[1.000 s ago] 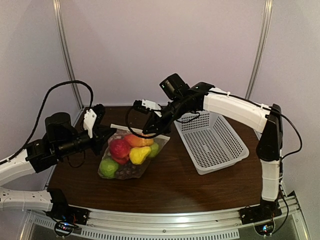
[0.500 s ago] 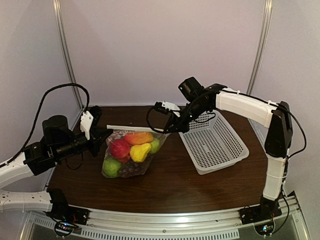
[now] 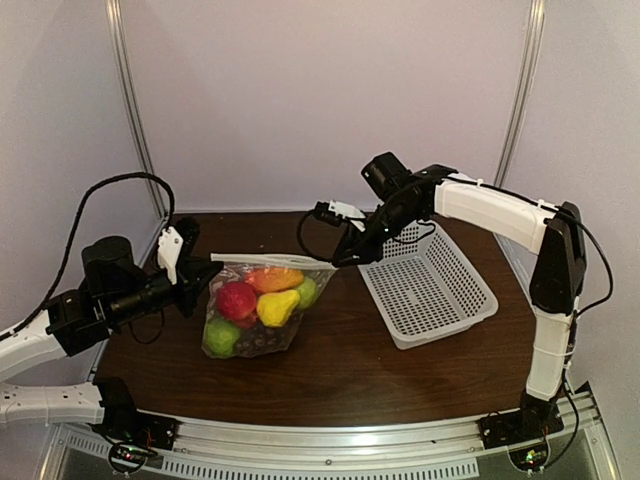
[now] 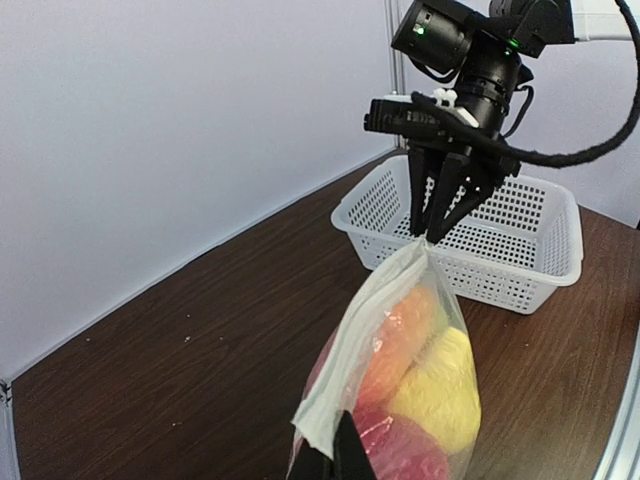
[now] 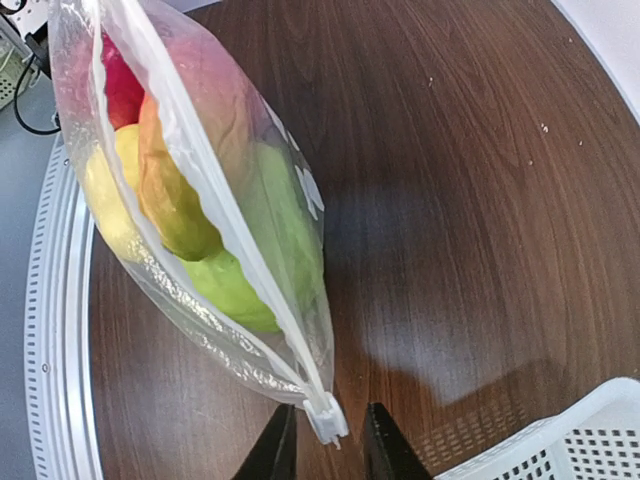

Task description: Open the zip-top bag and remove the fake food

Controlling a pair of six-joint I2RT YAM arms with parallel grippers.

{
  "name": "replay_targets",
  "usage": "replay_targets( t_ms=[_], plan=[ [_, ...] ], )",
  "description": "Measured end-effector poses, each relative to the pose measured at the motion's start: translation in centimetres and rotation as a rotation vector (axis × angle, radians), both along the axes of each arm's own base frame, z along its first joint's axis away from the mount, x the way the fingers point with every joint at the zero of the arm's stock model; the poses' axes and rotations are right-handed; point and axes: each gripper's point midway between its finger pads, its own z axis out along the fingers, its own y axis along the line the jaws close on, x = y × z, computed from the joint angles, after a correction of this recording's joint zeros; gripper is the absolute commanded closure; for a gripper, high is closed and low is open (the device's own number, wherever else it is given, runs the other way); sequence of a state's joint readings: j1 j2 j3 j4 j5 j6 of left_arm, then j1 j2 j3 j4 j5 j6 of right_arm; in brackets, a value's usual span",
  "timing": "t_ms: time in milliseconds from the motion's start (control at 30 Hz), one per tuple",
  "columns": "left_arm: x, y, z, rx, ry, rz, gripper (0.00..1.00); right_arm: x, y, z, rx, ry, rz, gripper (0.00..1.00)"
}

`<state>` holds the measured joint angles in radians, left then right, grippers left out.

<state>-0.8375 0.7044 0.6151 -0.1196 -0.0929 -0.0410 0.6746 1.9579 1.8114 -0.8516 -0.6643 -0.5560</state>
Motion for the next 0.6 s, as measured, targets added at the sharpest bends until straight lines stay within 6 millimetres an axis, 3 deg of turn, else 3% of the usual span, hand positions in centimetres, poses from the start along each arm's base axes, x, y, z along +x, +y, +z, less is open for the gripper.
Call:
replay_targets(
  t_ms=[100,333,433,600],
  plan=[
    [-0.3,-0.4,0.3,-0.014,-0.005,-0.025,1.0,0.2,0.4,1.6,0.029,0.0,-0.006,0.55],
    [-1.1,-1.3,0.4,-0.029,0.002,-0.098,1.0,0.5,4.0,6.5,0.15,-0.035,0.031,0.48],
    [-1.3,-1.5,0.5,-0.034,0.001,-0.11,1.0,-0.1,5.3,6.1,0.155,-0.025,0.056,0.45],
    [-1.4,-1.4,0.7,-0.04,-0.004,-0.112,1.0,-1.4,6.4,3.4,0.115,0.032,0.099,0.41]
  ],
)
